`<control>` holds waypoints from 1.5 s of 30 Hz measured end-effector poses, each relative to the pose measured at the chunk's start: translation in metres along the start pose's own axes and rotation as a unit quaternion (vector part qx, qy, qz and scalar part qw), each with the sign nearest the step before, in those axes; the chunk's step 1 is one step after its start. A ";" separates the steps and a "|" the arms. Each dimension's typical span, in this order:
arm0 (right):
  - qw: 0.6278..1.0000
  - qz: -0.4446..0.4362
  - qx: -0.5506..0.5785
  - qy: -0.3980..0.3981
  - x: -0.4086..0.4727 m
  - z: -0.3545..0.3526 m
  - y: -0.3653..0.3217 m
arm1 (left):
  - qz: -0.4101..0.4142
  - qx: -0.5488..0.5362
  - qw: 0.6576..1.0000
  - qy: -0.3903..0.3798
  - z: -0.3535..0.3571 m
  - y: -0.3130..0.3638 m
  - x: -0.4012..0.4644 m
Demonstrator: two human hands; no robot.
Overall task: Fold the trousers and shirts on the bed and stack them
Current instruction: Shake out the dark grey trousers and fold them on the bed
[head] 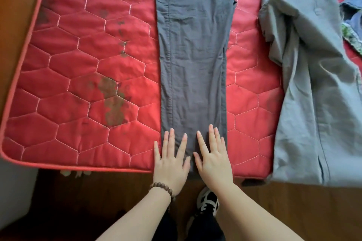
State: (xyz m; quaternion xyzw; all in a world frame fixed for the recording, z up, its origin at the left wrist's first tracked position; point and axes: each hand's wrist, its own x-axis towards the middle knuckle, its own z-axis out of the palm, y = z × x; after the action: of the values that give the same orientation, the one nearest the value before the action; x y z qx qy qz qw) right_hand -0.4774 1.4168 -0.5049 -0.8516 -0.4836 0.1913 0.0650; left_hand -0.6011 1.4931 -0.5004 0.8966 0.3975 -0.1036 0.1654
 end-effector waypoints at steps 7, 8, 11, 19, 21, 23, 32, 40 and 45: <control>0.962 0.193 0.187 0.049 0.003 -0.026 -0.005 | -0.201 -0.255 0.943 0.075 -0.028 0.010 0.015; 0.950 0.230 0.205 0.050 0.004 -0.028 -0.005 | -0.224 -0.286 0.929 0.068 -0.030 0.010 0.017; 0.927 0.299 0.224 0.019 0.007 -0.030 0.001 | -0.261 -0.285 0.921 0.041 -0.030 0.008 0.020; 0.926 0.327 0.186 -0.032 0.008 -0.028 0.007 | -0.220 -0.360 0.906 0.036 -0.025 0.005 0.014; 0.925 0.330 0.187 -0.031 0.008 -0.028 0.006 | -0.215 -0.370 0.904 0.018 -0.023 0.003 0.011; 0.919 0.337 0.206 -0.015 0.006 -0.029 0.005 | -0.211 -0.373 0.903 0.010 -0.023 0.001 0.009; 0.882 0.364 0.298 0.029 -0.005 -0.038 0.026 | -0.210 -0.409 0.888 -0.001 -0.017 -0.001 0.006; 0.887 0.330 0.324 -0.008 0.018 -0.044 0.035 | -0.239 -0.431 0.869 0.037 -0.026 -0.010 0.037; 0.899 0.293 0.324 0.020 0.073 -0.056 0.042 | -0.203 -0.445 0.871 0.054 -0.038 -0.007 0.082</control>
State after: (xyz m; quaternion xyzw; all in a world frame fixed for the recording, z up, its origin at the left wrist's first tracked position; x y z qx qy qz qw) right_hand -0.3886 1.4611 -0.4851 -0.8902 -0.1221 0.3306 0.2887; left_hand -0.5504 1.5673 -0.4927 0.6319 0.5833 0.1015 0.5001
